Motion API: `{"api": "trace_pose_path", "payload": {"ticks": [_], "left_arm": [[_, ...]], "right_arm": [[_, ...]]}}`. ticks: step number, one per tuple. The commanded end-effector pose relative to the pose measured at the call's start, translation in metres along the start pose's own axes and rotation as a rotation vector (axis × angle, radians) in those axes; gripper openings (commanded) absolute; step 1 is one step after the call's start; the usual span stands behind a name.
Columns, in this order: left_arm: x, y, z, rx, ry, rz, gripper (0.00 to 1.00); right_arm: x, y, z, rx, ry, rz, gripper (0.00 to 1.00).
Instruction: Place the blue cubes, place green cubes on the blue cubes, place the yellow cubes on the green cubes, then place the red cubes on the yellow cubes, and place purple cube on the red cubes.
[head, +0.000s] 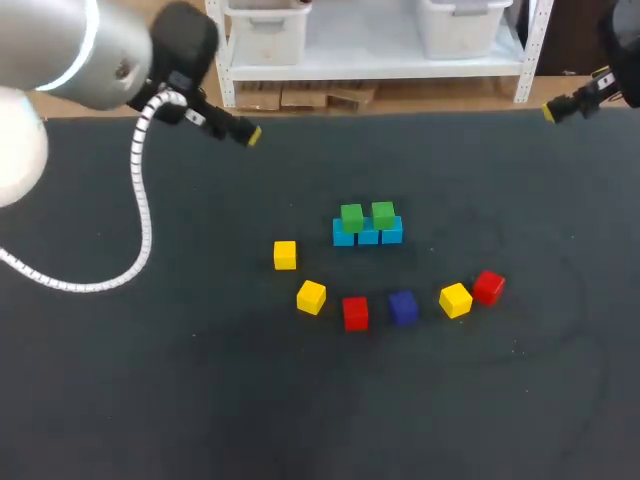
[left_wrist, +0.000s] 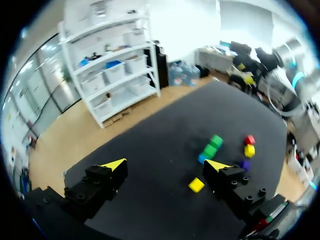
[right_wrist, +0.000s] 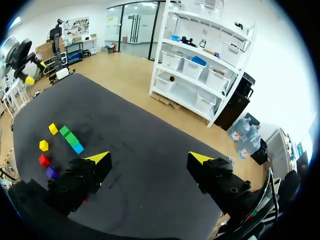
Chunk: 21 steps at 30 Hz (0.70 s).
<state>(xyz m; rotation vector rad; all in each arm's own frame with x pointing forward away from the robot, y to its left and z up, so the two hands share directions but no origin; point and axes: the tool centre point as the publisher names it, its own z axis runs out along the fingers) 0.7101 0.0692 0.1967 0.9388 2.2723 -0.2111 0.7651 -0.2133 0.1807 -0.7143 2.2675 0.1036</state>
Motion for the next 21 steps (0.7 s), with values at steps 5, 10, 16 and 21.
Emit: {"api": "trace_pose_path", "payload": {"ticks": [5, 10, 16, 21], "left_arm": [[0.024, -0.046, 0.029, 0.065, 0.177, 0.082, 1.00], [0.052, -0.083, 0.063, 0.101, 0.254, 0.013, 1.00], [0.076, -0.100, 0.100, 0.054, 0.352, -0.194, 1.00], [0.090, -0.113, 0.113, 0.031, 0.444, -0.326, 1.00]], "right_arm": [[0.002, 0.003, 0.000, 0.021, -0.005, 0.001, 1.00], [0.002, 0.003, 0.000, 0.021, -0.005, 0.001, 1.00], [0.002, 0.003, 0.000, 0.021, -0.005, 0.001, 1.00], [0.002, 0.003, 0.000, 0.021, -0.005, 0.001, 1.00]]}}
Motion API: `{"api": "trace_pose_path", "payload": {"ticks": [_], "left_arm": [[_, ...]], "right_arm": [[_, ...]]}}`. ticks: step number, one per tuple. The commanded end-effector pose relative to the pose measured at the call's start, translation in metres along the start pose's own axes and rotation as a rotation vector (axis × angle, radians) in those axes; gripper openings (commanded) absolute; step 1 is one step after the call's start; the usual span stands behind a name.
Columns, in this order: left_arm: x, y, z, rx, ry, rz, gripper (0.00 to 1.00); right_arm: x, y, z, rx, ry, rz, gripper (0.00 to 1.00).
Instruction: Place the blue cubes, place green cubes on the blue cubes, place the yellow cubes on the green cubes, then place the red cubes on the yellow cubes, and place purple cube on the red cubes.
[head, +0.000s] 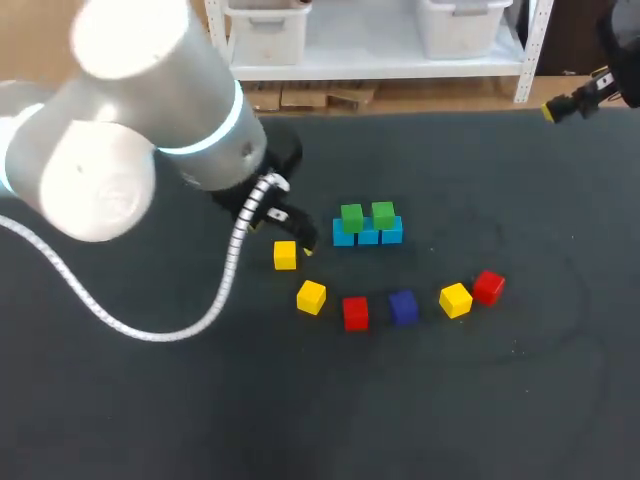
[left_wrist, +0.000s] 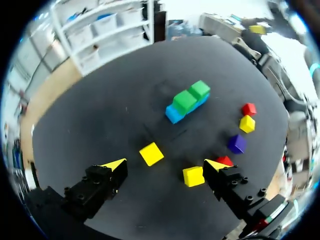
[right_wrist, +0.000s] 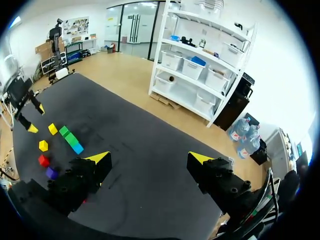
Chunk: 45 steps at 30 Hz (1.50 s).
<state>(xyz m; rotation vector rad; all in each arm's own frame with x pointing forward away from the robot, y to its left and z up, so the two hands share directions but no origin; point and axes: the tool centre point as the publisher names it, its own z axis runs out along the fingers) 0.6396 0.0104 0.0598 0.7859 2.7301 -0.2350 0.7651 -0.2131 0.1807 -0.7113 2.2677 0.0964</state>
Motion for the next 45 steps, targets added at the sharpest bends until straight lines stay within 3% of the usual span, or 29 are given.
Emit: {"api": "trace_pose_path", "payload": {"ticks": [1, 8, 21, 39, 40, 41, 42, 43, 44, 45], "left_arm": [[-0.004, -0.009, 0.023, -0.016, 0.086, -0.107, 1.00], [0.007, -0.019, 0.032, -0.006, 0.156, -0.145, 1.00], [0.025, -0.039, 0.044, 0.052, 0.269, -0.069, 1.00], [0.032, -0.040, 0.057, 0.050, 0.310, -0.079, 1.00], [0.032, -0.040, 0.057, 0.047, 0.311, -0.082, 0.96], [0.032, -0.040, 0.057, 0.046, 0.311, -0.083, 0.77], [0.032, -0.040, 0.056, 0.040, 0.311, -0.085, 0.51], [0.032, -0.039, 0.056, 0.035, 0.310, -0.083, 0.34], [0.032, -0.039, 0.056, 0.034, 0.308, -0.079, 0.00], [0.031, -0.039, 0.056, 0.032, 0.305, -0.076, 0.00]], "right_arm": [[0.002, 0.003, 0.000, 0.015, -0.006, 0.001, 1.00], [0.002, 0.003, 0.000, 0.015, -0.006, 0.001, 1.00], [0.002, 0.003, 0.000, 0.015, -0.006, 0.001, 1.00], [0.002, 0.003, 0.000, 0.015, -0.006, 0.001, 1.00], [0.002, 0.003, 0.000, 0.015, -0.006, 0.001, 1.00], [0.002, 0.003, 0.000, 0.015, -0.006, 0.001, 1.00], [0.002, 0.003, 0.000, 0.015, -0.006, 0.001, 1.00], [0.002, 0.003, 0.000, 0.015, -0.006, 0.001, 1.00], [0.002, 0.003, 0.000, 0.015, -0.006, 0.001, 1.00], [0.002, 0.003, 0.000, 0.015, -0.006, 0.001, 1.00]]}}
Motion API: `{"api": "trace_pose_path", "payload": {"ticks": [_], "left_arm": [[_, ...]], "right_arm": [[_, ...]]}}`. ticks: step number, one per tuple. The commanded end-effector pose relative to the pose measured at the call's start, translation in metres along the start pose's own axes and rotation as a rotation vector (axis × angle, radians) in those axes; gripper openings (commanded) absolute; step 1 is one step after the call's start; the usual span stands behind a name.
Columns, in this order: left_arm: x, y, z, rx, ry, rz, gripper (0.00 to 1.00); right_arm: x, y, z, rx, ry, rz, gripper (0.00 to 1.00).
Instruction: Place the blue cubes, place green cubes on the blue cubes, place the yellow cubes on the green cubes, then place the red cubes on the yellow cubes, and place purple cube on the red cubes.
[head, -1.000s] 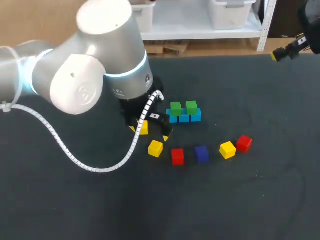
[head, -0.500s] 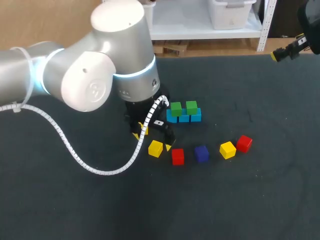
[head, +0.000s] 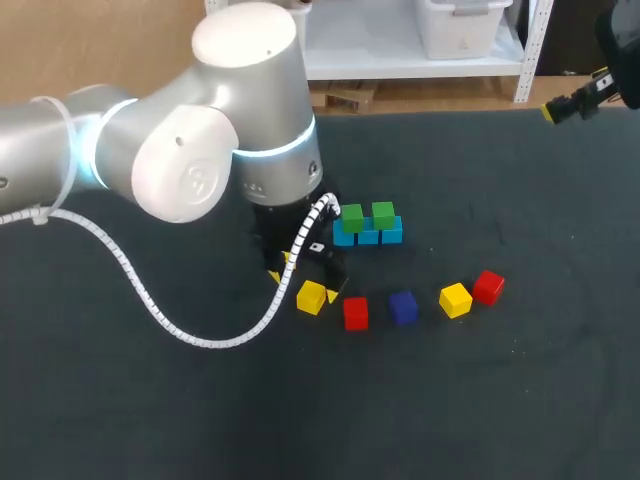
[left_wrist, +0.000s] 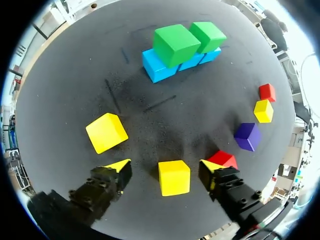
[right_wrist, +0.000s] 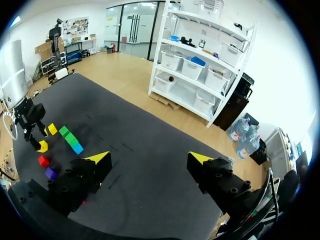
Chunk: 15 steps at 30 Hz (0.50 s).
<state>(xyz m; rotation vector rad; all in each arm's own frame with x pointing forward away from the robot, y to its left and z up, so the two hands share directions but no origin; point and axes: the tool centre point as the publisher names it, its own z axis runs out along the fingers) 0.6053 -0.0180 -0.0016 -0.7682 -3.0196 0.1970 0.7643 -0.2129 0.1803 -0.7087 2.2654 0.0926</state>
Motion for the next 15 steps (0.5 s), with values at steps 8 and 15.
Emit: {"api": "trace_pose_path", "payload": {"ticks": [8, 15], "left_arm": [[-0.0013, -0.0017, -0.0063, -0.039, -0.008, 0.033, 0.00], [-0.0030, -0.0051, -0.0087, -0.054, -0.019, 0.123, 0.00]], "right_arm": [[0.0012, 0.0022, 0.0001, 0.011, -0.004, 0.001, 1.00], [0.0012, 0.0022, 0.0001, 0.011, -0.004, 0.001, 1.00]]}}
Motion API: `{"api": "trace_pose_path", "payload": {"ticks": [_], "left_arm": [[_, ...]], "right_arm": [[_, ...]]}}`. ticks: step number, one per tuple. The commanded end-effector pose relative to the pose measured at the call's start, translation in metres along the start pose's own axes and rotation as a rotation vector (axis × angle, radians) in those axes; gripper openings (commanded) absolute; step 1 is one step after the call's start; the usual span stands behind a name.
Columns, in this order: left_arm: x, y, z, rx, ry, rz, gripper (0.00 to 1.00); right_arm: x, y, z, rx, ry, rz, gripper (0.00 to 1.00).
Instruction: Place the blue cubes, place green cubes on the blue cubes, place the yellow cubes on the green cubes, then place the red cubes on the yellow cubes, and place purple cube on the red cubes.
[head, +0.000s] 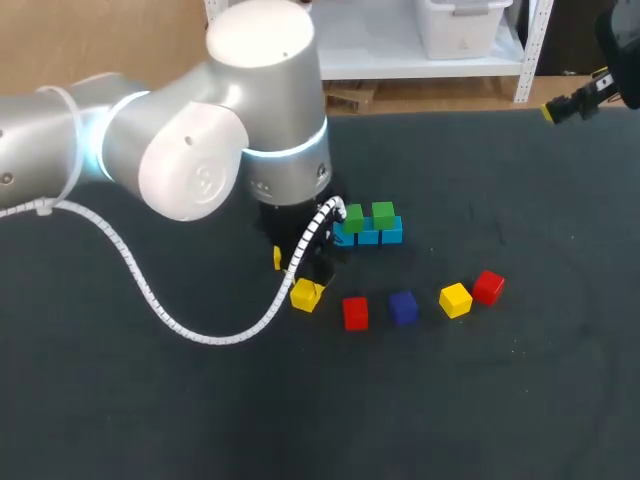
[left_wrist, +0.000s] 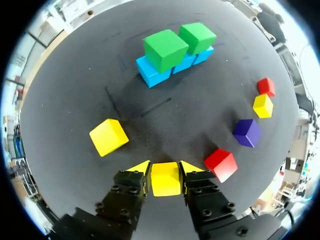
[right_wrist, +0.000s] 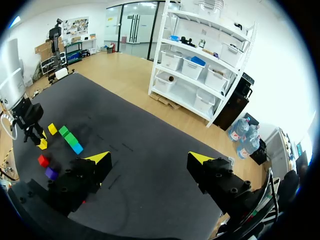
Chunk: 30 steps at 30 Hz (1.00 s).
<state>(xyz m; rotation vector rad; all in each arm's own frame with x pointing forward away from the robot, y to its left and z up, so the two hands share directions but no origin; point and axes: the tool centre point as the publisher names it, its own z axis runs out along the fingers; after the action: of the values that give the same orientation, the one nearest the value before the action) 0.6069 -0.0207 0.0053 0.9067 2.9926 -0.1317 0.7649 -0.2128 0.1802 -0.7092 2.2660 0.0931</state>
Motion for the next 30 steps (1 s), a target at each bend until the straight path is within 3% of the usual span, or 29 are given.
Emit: {"api": "trace_pose_path", "payload": {"ticks": [1, 6, 7, 8, 9, 20, 21, 22, 23, 24, 26, 28, 29, 30], "left_arm": [[-0.0014, -0.0029, -0.0024, -0.010, -0.007, 0.049, 0.00], [-0.0006, -0.0084, 0.0026, 0.015, 0.020, 0.131, 0.00], [-0.0007, -0.0082, 0.0026, 0.015, 0.022, 0.141, 0.39], [-0.0008, -0.0082, 0.0026, 0.014, 0.025, 0.154, 0.99], [-0.0008, -0.0083, 0.0020, 0.011, 0.020, 0.154, 1.00], [0.0063, -0.0046, -0.0056, -0.012, 0.047, 0.171, 1.00], [0.0062, -0.0059, -0.0060, -0.013, 0.048, 0.172, 0.95], [0.0059, -0.0070, -0.0062, -0.009, 0.049, 0.176, 0.55], [0.0058, -0.0076, -0.0063, -0.008, 0.051, 0.177, 0.30], [0.0055, -0.0081, -0.0062, -0.008, 0.052, 0.178, 0.11], [0.0052, -0.0090, -0.0052, -0.008, 0.060, 0.186, 0.00], [0.0061, -0.0095, -0.0037, -0.010, 0.070, 0.190, 0.00], [0.0068, -0.0099, -0.0031, -0.012, 0.077, 0.196, 0.01], [0.0075, -0.0101, -0.0027, -0.011, 0.080, 0.196, 0.15]], "right_arm": [[0.0015, 0.0024, -0.0004, 0.011, -0.005, 0.001, 1.00], [0.0015, 0.0024, -0.0004, 0.011, -0.005, 0.001, 1.00], [0.0015, 0.0024, -0.0004, 0.011, -0.005, 0.001, 1.00], [0.0015, 0.0024, -0.0004, 0.011, -0.005, 0.001, 1.00], [0.0015, 0.0024, -0.0004, 0.011, -0.005, 0.001, 1.00], [0.0015, 0.0024, -0.0004, 0.011, -0.005, 0.001, 1.00], [0.0015, 0.0024, -0.0004, 0.011, -0.005, 0.001, 1.00], [0.0015, 0.0024, -0.0004, 0.011, -0.005, 0.001, 1.00], [0.0015, 0.0024, -0.0004, 0.011, -0.005, 0.001, 1.00], [0.0015, 0.0024, -0.0004, 0.011, -0.005, 0.001, 1.00], [0.0015, 0.0024, -0.0004, 0.011, -0.005, 0.001, 1.00], [0.0015, 0.0024, -0.0004, 0.011, -0.005, 0.001, 1.00], [0.0015, 0.0024, -0.0004, 0.011, -0.005, 0.001, 1.00], [0.0015, 0.0024, -0.0004, 0.011, -0.005, 0.001, 1.00]]}}
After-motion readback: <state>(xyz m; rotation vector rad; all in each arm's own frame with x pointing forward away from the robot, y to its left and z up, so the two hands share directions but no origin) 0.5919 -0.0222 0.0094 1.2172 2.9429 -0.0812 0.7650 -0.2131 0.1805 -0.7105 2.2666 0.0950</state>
